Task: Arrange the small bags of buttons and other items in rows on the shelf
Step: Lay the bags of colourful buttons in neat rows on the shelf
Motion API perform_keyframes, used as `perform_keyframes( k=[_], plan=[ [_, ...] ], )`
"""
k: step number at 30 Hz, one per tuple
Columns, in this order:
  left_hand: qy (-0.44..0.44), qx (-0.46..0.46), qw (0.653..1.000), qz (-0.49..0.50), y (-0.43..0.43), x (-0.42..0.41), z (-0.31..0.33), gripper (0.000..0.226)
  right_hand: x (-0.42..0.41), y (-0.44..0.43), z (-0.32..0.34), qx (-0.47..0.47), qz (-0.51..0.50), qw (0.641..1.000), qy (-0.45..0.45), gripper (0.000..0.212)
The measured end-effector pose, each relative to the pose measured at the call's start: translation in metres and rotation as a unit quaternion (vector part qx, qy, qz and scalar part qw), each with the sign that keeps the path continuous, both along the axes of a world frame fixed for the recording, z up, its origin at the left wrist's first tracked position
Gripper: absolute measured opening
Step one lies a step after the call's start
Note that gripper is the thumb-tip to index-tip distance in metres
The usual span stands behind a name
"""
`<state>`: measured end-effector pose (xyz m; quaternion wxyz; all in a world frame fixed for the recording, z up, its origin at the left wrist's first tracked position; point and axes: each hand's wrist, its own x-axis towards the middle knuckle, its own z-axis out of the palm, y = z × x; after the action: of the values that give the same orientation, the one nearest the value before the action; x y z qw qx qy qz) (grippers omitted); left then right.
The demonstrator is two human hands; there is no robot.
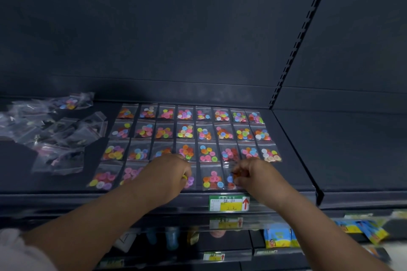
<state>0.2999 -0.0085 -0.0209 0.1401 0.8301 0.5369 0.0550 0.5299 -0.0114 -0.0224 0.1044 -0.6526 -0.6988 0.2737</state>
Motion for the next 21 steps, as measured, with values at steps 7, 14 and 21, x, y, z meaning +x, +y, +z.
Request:
perform_keyframes(
  k=[7, 14, 21],
  plan=[
    [-0.034, 0.018, 0.999, 0.007, 0.001, -0.002, 0.000, 0.020, -0.001, 0.000, 0.009, 0.015, -0.016, 0.999, 0.036, 0.011],
    [-0.047, 0.101, 0.993, 0.035, 0.005, -0.019, 0.017, 0.028, -0.029, 0.008, 0.024, 0.106, 0.019, 0.994, -0.026, 0.024],
    [-0.062, 0.150, 0.983, 0.089, 0.008, -0.071, 0.028, 0.043, -0.085, 0.022, 0.040, 0.179, 0.129, 0.970, -0.101, 0.045]
  ],
)
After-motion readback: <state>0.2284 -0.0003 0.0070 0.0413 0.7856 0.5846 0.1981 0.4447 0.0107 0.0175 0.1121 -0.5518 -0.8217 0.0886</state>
